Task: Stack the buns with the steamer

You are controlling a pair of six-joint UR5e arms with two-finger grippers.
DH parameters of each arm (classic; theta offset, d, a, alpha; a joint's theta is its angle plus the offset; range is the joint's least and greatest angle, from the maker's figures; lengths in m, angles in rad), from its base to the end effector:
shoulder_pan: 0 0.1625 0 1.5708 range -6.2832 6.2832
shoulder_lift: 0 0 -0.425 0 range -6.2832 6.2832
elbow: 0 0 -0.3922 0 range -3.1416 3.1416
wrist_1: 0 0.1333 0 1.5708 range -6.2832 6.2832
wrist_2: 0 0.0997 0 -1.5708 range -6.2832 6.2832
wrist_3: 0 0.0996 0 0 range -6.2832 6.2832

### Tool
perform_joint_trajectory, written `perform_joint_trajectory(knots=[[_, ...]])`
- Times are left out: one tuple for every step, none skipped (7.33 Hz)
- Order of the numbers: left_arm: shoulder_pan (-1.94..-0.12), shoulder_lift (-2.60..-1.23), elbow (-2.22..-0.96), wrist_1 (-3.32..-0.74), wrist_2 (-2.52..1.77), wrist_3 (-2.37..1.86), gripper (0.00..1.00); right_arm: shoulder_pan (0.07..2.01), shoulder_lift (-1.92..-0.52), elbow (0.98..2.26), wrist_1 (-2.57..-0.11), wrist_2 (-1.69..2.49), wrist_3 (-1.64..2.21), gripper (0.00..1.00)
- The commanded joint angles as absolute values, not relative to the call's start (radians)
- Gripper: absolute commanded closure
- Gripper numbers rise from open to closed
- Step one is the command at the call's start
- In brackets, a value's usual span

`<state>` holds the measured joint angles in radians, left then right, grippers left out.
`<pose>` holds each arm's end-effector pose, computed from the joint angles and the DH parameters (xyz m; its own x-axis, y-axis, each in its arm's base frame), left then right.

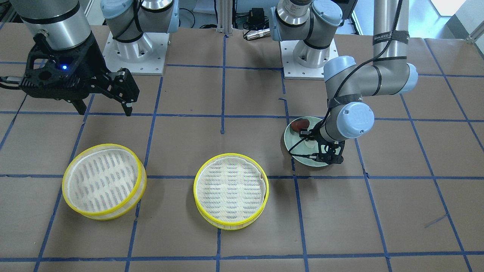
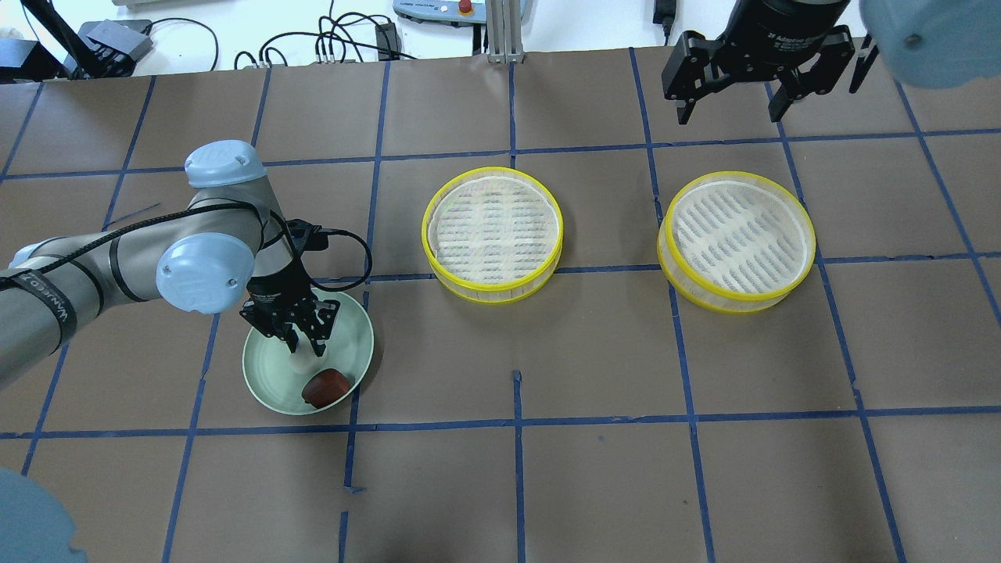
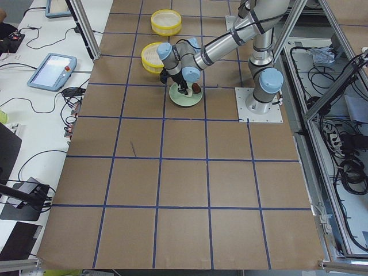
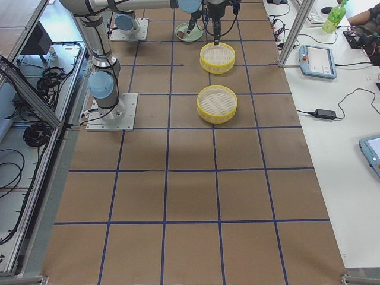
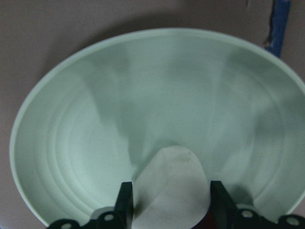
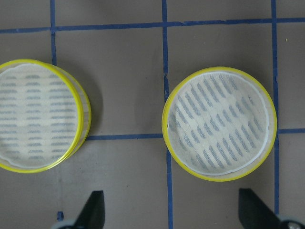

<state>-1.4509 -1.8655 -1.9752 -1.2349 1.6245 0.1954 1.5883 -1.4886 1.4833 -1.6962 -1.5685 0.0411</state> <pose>-0.0694 -0.4933 0.1884 -0.9965 0.0816 0.0198 0.0832 0.9299 0.3583 0.1429 -0.5365 0.5024 -0.9997 0.0229 -0.0076 0.0237 0.9912 -0.1301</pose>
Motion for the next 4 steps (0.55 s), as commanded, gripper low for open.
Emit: perform_joint_trajectory(knots=[[-1.450,-1.865,-1.862,-1.324,1.628,0.189,0.92,1.560,-1.476,1.580,-1.825,-1.566,-0.041,0.00],[-1.454,-1.864,-1.782,-1.375,1.625,0.180,0.92,1.507,-1.454,1.585,-1.844,-1.569,-0.096,0.00],[-1.471,-1.849,-1.737,-1.376,1.559,0.143,0.92,1.435,-1.441,1.600,-1.845,-1.568,-0.133,0.00],[-1.479,-1.844,-1.712,-1.367,1.445,-0.018,0.92,1.351,-1.399,1.612,-1.864,-1.566,-0.231,0.00]])
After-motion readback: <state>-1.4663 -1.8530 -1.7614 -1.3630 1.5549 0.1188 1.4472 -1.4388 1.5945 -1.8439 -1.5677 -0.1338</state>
